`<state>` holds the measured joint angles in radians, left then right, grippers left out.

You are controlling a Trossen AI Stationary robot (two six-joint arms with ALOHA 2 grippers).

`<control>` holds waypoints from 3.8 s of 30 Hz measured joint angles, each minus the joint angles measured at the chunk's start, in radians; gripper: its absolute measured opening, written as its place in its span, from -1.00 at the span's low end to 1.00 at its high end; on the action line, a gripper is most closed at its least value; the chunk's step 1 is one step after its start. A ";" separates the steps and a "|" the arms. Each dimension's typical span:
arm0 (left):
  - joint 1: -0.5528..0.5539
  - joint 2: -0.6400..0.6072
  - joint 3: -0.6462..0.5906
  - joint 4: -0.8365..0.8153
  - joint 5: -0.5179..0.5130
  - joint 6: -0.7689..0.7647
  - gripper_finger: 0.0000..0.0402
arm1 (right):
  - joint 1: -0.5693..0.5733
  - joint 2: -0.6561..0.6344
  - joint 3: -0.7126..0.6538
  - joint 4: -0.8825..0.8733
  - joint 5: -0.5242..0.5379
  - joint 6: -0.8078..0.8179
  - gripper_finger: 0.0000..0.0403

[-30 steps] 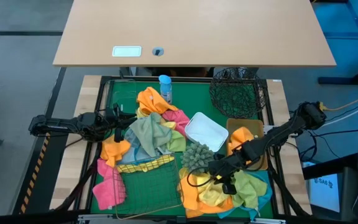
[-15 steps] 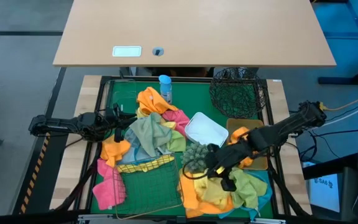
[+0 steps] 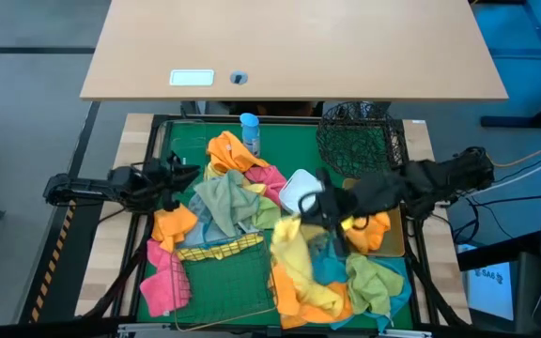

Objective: Sort microfiber towel by color & place in baskets
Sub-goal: Put the yellow microfiber cloth into the gold wire basket

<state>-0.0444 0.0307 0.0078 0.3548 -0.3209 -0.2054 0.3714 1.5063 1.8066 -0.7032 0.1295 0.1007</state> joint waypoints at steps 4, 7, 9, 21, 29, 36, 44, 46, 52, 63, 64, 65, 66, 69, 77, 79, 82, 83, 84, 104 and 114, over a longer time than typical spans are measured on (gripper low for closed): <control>0.000 0.009 0.000 0.127 0.099 0.006 -0.55 | -0.076 0.000 0.006 -0.005 -0.008 -0.029 -0.99; 0.000 0.036 0.000 0.199 0.161 0.006 -0.55 | -0.132 0.000 0.006 -0.005 -0.046 -0.031 -0.99; 0.000 0.066 0.000 0.248 0.177 0.006 -0.55 | -0.165 0.002 0.006 0.000 -0.092 -0.035 -0.99; 0.000 0.402 0.116 0.417 0.180 0.077 -0.13 | -0.264 0.004 0.006 0.017 -0.182 -0.040 -0.99; 0.000 0.734 0.330 0.419 0.180 0.182 -0.12 | -0.261 0.004 0.006 0.073 -0.183 -0.061 -1.00; -0.003 1.001 0.539 0.418 0.185 0.270 -0.12 | -0.261 0.004 0.006 0.077 -0.166 -0.084 -1.00; -0.035 1.200 0.705 0.417 0.258 0.344 -0.12 | -0.261 0.004 0.006 0.077 -0.165 -0.084 -1.00; -0.042 1.233 0.734 0.417 0.260 0.347 -0.12 | -0.261 0.004 0.006 0.077 -0.164 -0.084 -1.00; -0.076 1.292 0.775 0.415 0.260 0.347 -0.12 | -0.261 0.004 0.006 0.083 -0.115 -0.085 -1.00; -0.116 1.281 0.777 0.410 0.260 0.288 -0.12 | -0.260 0.004 0.006 -0.038 -0.122 -0.089 -1.00; -0.117 1.284 0.777 0.408 0.260 0.288 -0.12 | -0.260 0.004 0.006 -0.036 -0.122 -0.096 -1.00; -0.117 1.285 0.777 0.403 0.260 0.289 -0.12 | -0.260 0.004 0.006 -0.029 -0.122 -0.105 -1.00; -0.116 1.286 0.777 0.396 0.260 0.288 -0.12 | -0.261 0.004 0.006 -0.020 -0.122 -0.109 -1.00; -0.116 1.287 0.777 0.392 0.260 0.286 -0.12 | -0.261 0.004 0.006 0.012 -0.122 -0.110 -1.00; -0.116 1.287 0.777 0.380 0.252 0.286 -0.12 | -0.261 0.004 0.006 0.069 -0.114 -0.110 -1.00; -0.116 1.287 0.777 0.377 0.247 0.286 -0.12 | -0.261 0.004 0.006 0.074 -0.114 -0.110 -1.00; -0.116 1.287 0.777 0.379 0.224 0.287 -0.13 | -0.260 0.004 0.006 0.074 -0.114 -0.110 -1.00; -0.116 1.287 0.777 0.378 0.222 0.287 -0.14 | -0.260 0.004 0.006 0.074 -0.114 -0.109 -1.00; -0.116 1.287 0.777 0.378 0.221 0.287 -0.17 | -0.261 0.004 0.006 0.074 -0.114 -0.109 -1.00; -0.240 1.226 0.777 0.377 0.375 0.164 -0.99 | -0.260 0.004 0.006 -0.059 -0.358 -0.044 -0.16; -0.349 1.147 0.777 0.331 0.491 -0.104 -0.99 | -0.260 0.004 -0.013 -0.288 -0.359 -0.041 -0.10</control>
<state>-0.3931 1.1775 0.7845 0.6862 0.1705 -0.3097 0.1117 1.5106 1.7934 -0.9913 -0.2291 0.0594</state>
